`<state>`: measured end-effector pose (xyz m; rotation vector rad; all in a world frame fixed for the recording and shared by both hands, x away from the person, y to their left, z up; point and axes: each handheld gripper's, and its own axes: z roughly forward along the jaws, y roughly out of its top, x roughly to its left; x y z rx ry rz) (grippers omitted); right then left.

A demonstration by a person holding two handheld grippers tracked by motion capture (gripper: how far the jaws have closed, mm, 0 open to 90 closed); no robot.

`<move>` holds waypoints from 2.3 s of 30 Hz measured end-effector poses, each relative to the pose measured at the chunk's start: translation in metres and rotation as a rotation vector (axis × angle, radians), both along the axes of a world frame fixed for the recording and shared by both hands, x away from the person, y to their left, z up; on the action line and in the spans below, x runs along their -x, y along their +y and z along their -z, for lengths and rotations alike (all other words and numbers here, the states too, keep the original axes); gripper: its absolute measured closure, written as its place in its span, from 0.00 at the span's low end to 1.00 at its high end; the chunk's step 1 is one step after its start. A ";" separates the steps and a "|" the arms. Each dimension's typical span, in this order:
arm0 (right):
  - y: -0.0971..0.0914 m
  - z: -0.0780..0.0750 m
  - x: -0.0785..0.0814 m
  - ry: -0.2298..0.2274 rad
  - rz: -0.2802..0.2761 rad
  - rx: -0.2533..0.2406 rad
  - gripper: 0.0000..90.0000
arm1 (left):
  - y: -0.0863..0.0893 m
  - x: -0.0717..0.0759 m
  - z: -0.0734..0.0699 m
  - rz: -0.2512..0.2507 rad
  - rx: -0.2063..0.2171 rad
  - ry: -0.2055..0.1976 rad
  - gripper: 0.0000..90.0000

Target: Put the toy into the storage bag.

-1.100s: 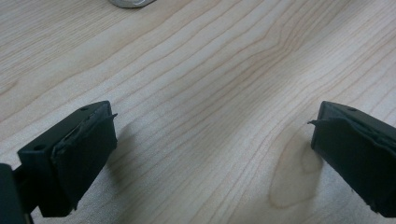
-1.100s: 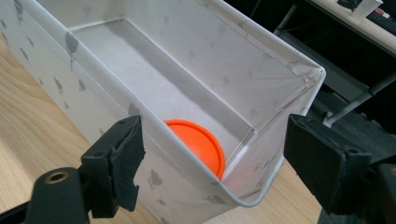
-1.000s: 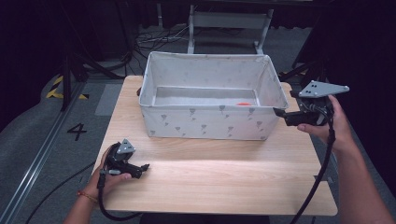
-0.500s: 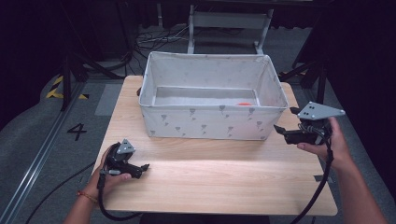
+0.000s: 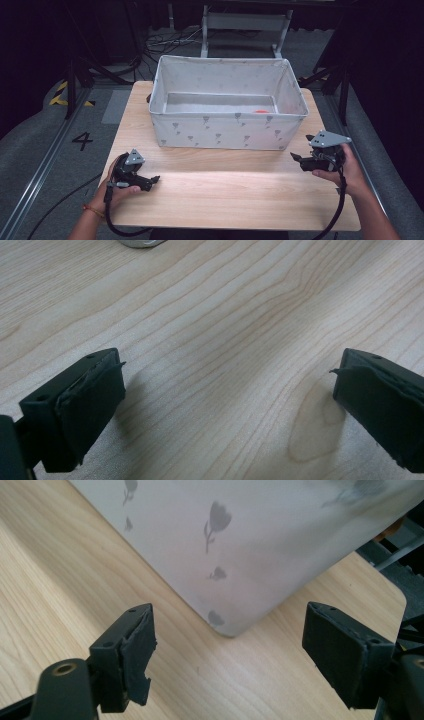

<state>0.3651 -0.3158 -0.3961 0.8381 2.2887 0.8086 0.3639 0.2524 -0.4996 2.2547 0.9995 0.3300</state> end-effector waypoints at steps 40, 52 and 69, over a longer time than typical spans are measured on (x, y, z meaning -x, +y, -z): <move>-0.065 0.108 0.043 0.189 0.149 -0.256 0.22 | 0.000 0.000 0.000 -0.001 0.001 0.000 0.01; -0.065 0.109 0.042 0.195 0.168 -0.253 0.17 | 0.000 0.001 0.000 -0.011 0.002 0.000 0.01; -0.064 0.109 0.043 0.194 0.176 -0.252 0.17 | 0.001 0.000 0.000 -0.050 0.002 0.003 0.00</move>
